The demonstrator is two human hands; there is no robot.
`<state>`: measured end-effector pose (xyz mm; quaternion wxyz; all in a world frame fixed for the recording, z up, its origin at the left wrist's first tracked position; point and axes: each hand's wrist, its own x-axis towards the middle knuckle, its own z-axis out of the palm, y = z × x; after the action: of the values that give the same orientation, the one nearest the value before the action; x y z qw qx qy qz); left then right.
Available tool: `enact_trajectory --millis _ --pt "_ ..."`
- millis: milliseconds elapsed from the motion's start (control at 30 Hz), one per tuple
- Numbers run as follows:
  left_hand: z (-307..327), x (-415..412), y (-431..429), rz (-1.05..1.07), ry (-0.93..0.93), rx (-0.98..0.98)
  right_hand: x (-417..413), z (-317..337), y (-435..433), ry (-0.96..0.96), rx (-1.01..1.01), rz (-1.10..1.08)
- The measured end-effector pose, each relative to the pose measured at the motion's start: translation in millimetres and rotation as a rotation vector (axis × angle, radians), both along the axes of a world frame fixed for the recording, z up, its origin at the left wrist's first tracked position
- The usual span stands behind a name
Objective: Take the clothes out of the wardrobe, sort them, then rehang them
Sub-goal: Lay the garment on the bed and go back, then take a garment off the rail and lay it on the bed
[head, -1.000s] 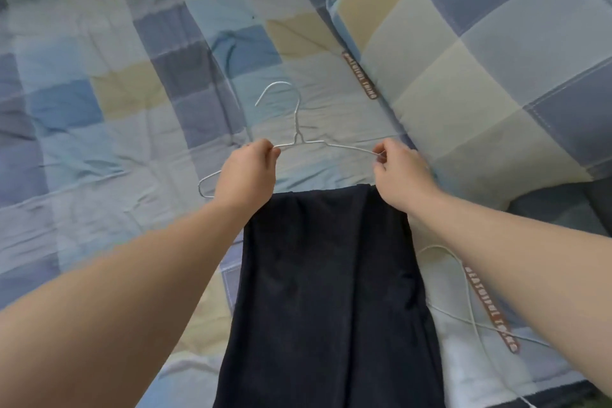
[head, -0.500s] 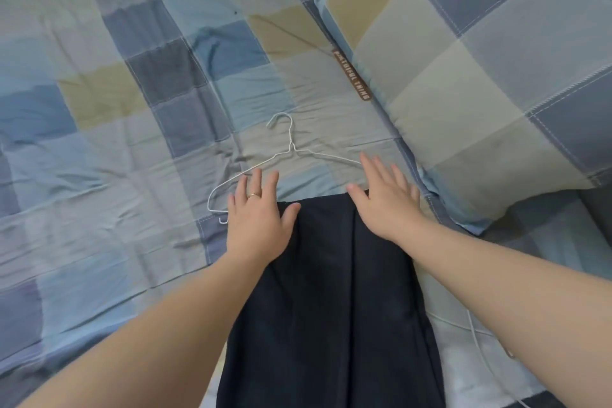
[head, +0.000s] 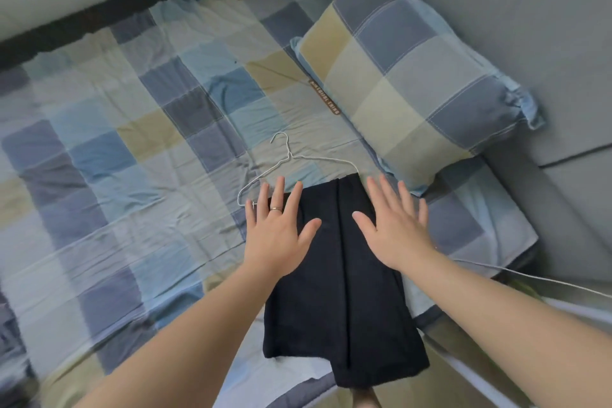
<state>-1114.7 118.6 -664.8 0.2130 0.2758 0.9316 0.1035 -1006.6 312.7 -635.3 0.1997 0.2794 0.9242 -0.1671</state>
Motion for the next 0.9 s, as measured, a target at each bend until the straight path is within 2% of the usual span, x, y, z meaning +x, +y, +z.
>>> enact_trajectory --millis 233,567,733,900 --pt "125 59 -20 -0.221 0.028 0.105 112 126 -65 0.008 0.114 -0.051" --pt "267 165 -6 -0.660 0.192 0.333 294 269 -129 0.131 0.352 -0.324" --pt "335 252 32 -0.888 0.272 0.476 396 341 -141 0.192 0.506 -0.505" --pt "395 384 55 -1.108 0.282 0.644 525 393 -170 0.198 0.632 -0.723"
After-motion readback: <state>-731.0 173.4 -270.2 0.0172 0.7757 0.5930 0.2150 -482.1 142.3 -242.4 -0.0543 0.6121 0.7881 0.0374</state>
